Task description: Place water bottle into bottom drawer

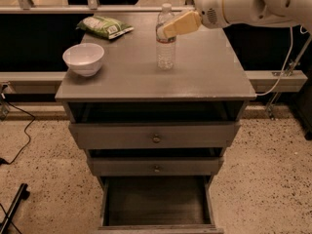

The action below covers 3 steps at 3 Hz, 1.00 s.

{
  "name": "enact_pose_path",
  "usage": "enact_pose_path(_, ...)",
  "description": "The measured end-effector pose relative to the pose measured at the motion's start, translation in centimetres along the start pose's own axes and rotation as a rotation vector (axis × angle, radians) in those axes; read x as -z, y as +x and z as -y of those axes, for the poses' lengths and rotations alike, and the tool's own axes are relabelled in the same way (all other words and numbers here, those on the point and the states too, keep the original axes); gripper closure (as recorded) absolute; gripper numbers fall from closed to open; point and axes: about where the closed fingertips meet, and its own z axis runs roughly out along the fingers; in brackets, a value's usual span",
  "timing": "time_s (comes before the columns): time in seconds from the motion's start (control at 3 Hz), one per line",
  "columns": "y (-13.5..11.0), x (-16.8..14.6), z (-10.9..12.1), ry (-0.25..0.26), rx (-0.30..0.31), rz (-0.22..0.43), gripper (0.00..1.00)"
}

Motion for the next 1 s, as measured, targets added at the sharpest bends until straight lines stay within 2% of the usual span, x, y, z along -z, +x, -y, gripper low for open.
enact_pose_path(0.67,1.3,-5.5,1.3,0.010,-0.090,0.063,0.00)
enact_pose_path(1.0,2.4,-7.3,1.7,-0.010,-0.150,0.092,0.00)
